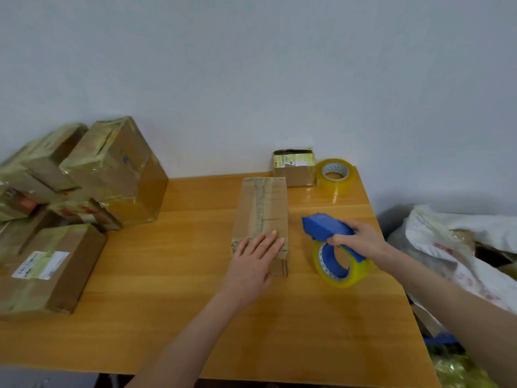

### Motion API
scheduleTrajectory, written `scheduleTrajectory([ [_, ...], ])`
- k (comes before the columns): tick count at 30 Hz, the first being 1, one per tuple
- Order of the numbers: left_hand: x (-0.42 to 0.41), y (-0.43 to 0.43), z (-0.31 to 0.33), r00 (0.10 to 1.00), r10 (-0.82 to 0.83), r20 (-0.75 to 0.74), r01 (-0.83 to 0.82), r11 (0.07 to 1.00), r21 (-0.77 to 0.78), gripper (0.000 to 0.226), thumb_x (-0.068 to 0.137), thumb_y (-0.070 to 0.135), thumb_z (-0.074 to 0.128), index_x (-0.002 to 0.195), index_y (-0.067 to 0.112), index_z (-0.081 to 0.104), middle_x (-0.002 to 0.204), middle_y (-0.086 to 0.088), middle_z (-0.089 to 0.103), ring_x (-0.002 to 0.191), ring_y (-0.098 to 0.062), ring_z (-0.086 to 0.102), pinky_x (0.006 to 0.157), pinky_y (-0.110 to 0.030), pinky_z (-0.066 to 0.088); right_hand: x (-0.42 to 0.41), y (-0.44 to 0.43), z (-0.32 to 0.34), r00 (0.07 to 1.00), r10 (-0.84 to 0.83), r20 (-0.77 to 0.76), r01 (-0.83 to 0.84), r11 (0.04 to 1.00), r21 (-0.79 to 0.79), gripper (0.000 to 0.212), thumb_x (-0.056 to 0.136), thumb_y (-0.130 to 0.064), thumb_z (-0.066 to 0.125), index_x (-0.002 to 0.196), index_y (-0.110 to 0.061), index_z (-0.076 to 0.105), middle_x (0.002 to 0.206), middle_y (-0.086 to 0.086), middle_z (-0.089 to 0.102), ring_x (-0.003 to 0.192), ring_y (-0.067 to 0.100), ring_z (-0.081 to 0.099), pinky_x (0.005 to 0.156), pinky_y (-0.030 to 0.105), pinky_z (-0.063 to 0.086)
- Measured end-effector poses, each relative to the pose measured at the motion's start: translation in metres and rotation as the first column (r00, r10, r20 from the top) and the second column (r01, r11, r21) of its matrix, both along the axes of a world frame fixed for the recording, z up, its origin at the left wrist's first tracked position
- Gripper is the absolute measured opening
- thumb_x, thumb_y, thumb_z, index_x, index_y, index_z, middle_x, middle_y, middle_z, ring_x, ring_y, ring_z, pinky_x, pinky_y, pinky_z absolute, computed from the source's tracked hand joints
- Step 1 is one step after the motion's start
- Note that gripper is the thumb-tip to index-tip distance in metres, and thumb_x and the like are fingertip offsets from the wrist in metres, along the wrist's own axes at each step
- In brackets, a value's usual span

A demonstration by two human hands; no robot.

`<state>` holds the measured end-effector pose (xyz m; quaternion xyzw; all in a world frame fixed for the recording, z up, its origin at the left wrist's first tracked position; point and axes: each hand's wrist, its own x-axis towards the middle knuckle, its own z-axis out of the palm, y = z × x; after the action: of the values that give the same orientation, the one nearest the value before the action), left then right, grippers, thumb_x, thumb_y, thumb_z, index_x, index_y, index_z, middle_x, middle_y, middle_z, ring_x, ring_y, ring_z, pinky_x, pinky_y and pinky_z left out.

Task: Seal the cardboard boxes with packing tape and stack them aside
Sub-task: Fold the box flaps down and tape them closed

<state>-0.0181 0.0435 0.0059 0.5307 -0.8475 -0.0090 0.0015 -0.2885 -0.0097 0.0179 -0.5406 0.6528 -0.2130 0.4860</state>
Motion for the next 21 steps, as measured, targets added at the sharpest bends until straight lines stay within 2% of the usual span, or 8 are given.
scheduleTrajectory([
  [2,0.0,0.001,0.001,1.0,0.001,0.002,-0.001,1.0,0.004,0.076,0.095,0.03,0.047,0.153,0.031,-0.003,0.161,0.008,-0.004,0.148,-0.015,0.0,0.12,-0.038,-0.003,0.005,0.005,-0.019,0.985,-0.146,0.094,0.14,0.987,0.075,0.038,0.081,-0.026,0.075,0.116,-0.024,0.06,0.106,0.001,0.064,0.091,0.021,0.061,0.075,0.032,0.049],
  [6,0.0,0.002,0.001,1.0,-0.019,-0.009,0.019,0.999,0.026,0.077,0.094,0.029,0.05,0.153,0.029,0.002,0.161,0.006,0.001,0.148,-0.017,0.004,0.121,-0.041,0.001,0.007,0.018,-0.055,0.895,-0.382,0.23,0.299,0.897,0.327,0.057,0.079,-0.034,0.077,0.13,-0.021,0.056,0.113,0.011,0.065,0.099,0.033,0.063,0.092,0.05,0.053],
  [9,0.003,0.002,-0.001,0.999,-0.029,-0.026,0.029,0.999,0.019,0.077,0.092,0.028,0.053,0.154,0.029,0.006,0.161,0.005,0.005,0.148,-0.018,0.008,0.12,-0.041,0.002,0.013,0.025,-0.061,0.843,-0.462,0.276,0.317,0.84,0.44,0.052,0.086,-0.04,0.07,0.132,-0.021,0.055,0.11,0.015,0.067,0.092,0.034,0.065,0.083,0.048,0.054],
  [11,0.004,0.003,0.0,1.0,-0.025,-0.012,0.025,0.999,0.023,0.076,0.094,0.029,0.05,0.153,0.03,0.001,0.161,0.005,0.0,0.149,-0.017,0.002,0.118,-0.038,-0.005,0.014,0.026,-0.062,0.882,-0.434,0.185,0.316,0.835,0.451,0.055,0.088,-0.055,0.061,0.131,-0.023,0.055,0.106,0.016,0.068,0.086,0.033,0.065,0.077,0.044,0.055],
  [13,0.004,0.003,0.002,1.0,-0.018,-0.004,0.018,0.999,0.027,0.075,0.096,0.031,0.047,0.153,0.032,-0.002,0.161,0.004,-0.004,0.149,-0.016,-0.002,0.117,-0.037,-0.009,0.013,0.025,-0.06,0.926,-0.369,0.082,0.306,0.858,0.412,0.058,0.089,-0.064,0.05,0.131,-0.024,0.054,0.109,0.015,0.066,0.092,0.034,0.064,0.081,0.045,0.052],
  [16,0.003,0.003,0.005,0.997,-0.028,-0.069,0.034,0.995,0.088,0.067,0.098,0.042,0.042,0.151,0.037,0.001,0.16,0.003,-0.008,0.148,-0.014,-0.006,0.117,-0.035,-0.011,0.013,0.028,-0.041,0.974,-0.219,-0.059,0.226,0.921,0.317,0.063,0.094,-0.06,0.044,0.136,-0.014,0.051,0.109,0.013,0.063,0.097,0.031,0.059,0.084,0.041,0.049],
  [18,0.006,0.005,0.011,0.962,0.014,-0.274,0.007,0.997,0.073,0.058,0.098,0.046,0.038,0.15,0.037,0.013,0.159,0.006,-0.002,0.147,-0.01,0.001,0.119,-0.033,-0.004,0.019,0.029,-0.029,0.977,-0.083,-0.196,0.119,0.977,0.177,0.064,0.098,-0.051,0.042,0.14,-0.003,0.045,0.118,0.019,0.062,0.104,0.033,0.059,0.087,0.041,0.046],
  [21,0.013,0.003,0.021,0.773,0.27,-0.575,-0.279,0.957,0.074,0.059,0.098,0.041,0.04,0.151,0.024,0.019,0.159,0.005,0.011,0.146,-0.012,0.013,0.119,-0.033,0.016,0.049,0.027,-0.006,0.951,-0.034,-0.306,0.016,0.998,-0.062,0.069,0.099,-0.047,0.044,0.151,-0.005,0.026,0.153,0.013,0.035,0.138,0.03,0.037,0.109,0.04,0.035],
])
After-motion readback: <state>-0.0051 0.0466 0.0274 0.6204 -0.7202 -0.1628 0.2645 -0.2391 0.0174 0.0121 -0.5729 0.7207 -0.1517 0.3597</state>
